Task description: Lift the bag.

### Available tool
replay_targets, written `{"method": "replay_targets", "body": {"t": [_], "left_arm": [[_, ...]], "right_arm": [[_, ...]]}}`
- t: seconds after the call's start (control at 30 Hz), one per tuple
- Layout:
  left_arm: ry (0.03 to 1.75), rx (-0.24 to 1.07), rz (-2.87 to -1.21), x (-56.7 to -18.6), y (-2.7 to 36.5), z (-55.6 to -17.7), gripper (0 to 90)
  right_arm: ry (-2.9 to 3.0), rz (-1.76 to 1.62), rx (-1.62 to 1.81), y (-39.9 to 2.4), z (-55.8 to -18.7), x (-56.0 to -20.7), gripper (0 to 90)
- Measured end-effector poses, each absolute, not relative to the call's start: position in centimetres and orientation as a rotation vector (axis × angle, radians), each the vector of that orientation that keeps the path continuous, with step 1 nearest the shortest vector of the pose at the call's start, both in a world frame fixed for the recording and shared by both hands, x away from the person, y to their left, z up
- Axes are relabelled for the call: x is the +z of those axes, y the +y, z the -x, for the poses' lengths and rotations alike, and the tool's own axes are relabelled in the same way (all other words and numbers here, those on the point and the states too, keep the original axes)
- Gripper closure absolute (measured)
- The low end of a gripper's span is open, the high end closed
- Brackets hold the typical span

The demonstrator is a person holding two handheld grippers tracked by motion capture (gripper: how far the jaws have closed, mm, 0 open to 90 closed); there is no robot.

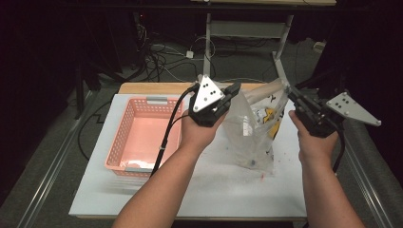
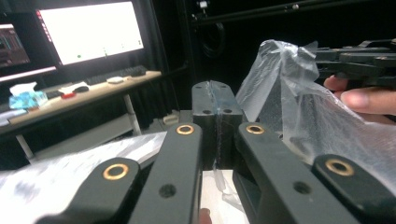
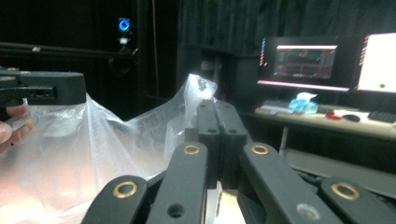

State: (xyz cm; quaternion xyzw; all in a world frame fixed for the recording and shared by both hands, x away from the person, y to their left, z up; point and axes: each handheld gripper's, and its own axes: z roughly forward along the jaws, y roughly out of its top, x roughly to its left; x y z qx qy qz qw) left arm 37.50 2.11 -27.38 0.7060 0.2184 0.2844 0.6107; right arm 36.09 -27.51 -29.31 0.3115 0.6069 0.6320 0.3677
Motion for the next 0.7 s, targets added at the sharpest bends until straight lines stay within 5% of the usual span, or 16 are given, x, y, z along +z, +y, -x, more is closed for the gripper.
{"method": "replay_targets", "body": {"t": [0.37,0.7], "left_arm": [[0.453,0.683,-1.564,-23.7,0.6,-38.4,88.2],[0.527,0.617,-1.643,-26.9,-0.4,-40.2,88.0]], "right_arm": [[1.462,-0.758,1.617,-28.5,-36.2,-25.4,90.0],[1.569,-0.797,1.584,-27.8,-37.1,-28.8,90.0]]}}
